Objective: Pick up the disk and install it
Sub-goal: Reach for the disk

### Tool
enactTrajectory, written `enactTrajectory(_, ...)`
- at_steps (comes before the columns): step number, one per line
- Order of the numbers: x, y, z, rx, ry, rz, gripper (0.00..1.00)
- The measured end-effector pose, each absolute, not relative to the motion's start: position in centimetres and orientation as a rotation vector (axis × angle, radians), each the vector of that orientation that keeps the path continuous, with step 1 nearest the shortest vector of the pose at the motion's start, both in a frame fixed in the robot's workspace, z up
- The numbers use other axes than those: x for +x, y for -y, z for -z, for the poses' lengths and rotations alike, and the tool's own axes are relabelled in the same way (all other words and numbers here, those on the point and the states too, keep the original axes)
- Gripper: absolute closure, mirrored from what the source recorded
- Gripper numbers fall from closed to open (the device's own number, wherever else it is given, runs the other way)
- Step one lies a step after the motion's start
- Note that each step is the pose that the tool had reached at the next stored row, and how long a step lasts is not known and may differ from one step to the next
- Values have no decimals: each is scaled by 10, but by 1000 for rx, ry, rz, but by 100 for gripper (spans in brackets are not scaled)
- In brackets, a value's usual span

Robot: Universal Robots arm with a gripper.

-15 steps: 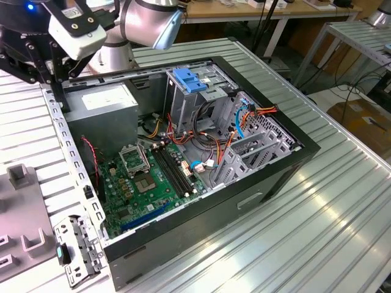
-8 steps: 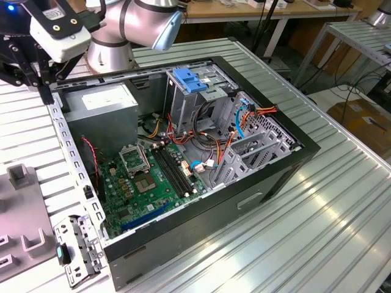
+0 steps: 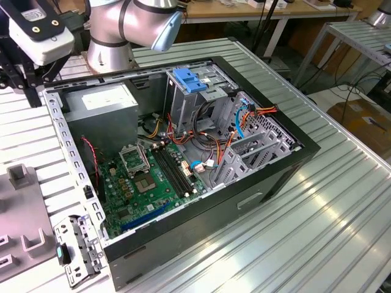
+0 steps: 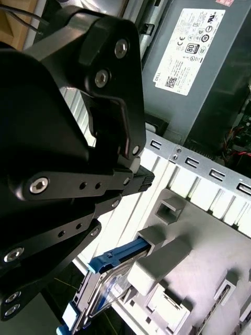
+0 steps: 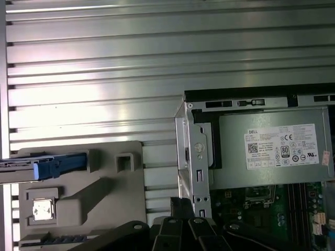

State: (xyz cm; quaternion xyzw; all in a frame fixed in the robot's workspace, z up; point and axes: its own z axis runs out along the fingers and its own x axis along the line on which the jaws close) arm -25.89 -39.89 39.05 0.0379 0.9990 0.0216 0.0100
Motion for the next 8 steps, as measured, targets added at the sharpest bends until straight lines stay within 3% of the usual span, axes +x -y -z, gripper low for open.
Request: enactTrajectory(8,-277,399,-390,118,-3119,-67,89)
